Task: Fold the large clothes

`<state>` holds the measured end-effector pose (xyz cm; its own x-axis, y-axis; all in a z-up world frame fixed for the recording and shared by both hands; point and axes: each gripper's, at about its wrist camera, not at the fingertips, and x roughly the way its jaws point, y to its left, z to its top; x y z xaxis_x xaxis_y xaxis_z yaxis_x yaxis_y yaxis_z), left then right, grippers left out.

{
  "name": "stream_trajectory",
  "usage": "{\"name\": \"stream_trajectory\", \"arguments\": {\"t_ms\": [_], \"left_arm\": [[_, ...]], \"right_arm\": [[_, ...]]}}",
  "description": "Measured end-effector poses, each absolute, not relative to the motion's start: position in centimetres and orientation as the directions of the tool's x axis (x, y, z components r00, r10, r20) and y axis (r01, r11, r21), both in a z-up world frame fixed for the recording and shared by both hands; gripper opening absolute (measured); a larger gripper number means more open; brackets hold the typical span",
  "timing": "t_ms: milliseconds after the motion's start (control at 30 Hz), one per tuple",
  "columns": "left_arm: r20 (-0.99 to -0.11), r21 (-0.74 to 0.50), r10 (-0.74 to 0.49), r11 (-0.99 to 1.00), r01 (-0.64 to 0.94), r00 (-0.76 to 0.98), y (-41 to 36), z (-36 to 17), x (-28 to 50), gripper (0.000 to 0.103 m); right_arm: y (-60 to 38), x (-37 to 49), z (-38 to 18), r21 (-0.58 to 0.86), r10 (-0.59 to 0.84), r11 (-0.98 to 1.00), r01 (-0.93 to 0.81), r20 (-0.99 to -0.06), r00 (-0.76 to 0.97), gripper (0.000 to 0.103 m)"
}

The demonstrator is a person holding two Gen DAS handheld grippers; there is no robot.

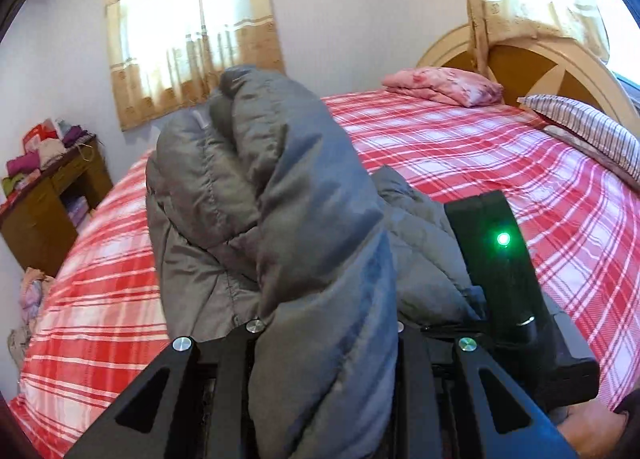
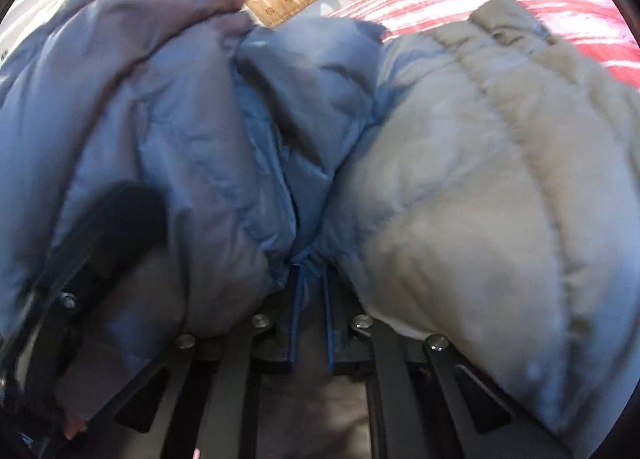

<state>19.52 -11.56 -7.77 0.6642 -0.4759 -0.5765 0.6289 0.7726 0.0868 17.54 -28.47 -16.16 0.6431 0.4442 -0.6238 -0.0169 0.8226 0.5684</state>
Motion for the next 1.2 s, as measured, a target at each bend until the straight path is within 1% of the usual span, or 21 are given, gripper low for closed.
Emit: {"name": "stream_trajectory", "arguments": {"t_ms": [33,100,300,500,700,800,1000,1133,1200], "left_arm": [[-0.581,0.081,-0.481,0.769,0.634,0.657,-11.7,-7.9,19.5,0.024],[-0.585,0.084,-0.483,0.763,0.641,0.651,-11.9,-8.1,19.2,0.024],[-0.597,0.096,-0.490,0.743,0.662,0.636,-12.3,-8.5,18.3,0.024],[-0.604,0.097,-0.500,0.727,0.680,0.621,-12.9,-8.6,17.7,0.024],[-0.609,0.110,-0.506,0.708,0.697,0.610,-14.1,-9.0,16.7,0.024],[-0.619,0.136,-0.500,0.692,0.709,0.606,-14.7,-9.8,15.9,0.024],[-0.631,0.128,-0.510,0.674,0.728,0.584,-15.8,-10.6,15.0,0.024],[-0.643,0.135,-0.504,0.667,0.733,0.577,-16.7,-11.4,14.6,0.024],[-0.645,0.142,-0.504,0.659,0.738,0.574,-17.0,-11.7,14.2,0.024]], "right_arm": [[-28.7,17.2,-16.1,0.553,0.429,0.833,-0.011,-0.634,0.643,0.003],[-28.9,16.7,-16.1,0.546,0.422,0.838,-0.011,-0.636,0.646,0.000],[-29.5,15.6,-16.0,0.526,0.404,0.850,-0.017,-0.631,0.662,0.000],[-28.8,14.9,-14.9,0.477,0.379,0.878,-0.040,-0.640,0.669,0.000],[-29.4,13.8,-13.6,0.437,0.340,0.899,-0.033,-0.647,0.682,0.000],[-30.5,13.2,-12.9,0.431,0.324,0.902,-0.022,-0.643,0.694,0.000],[-31.1,12.4,-12.0,0.399,0.283,0.917,-0.002,-0.648,0.707,0.000],[-31.6,11.7,-11.4,0.407,0.277,0.913,0.009,-0.637,0.719,0.000],[-32.5,11.4,-11.2,0.438,0.293,0.899,0.012,-0.621,0.727,0.001]]}}
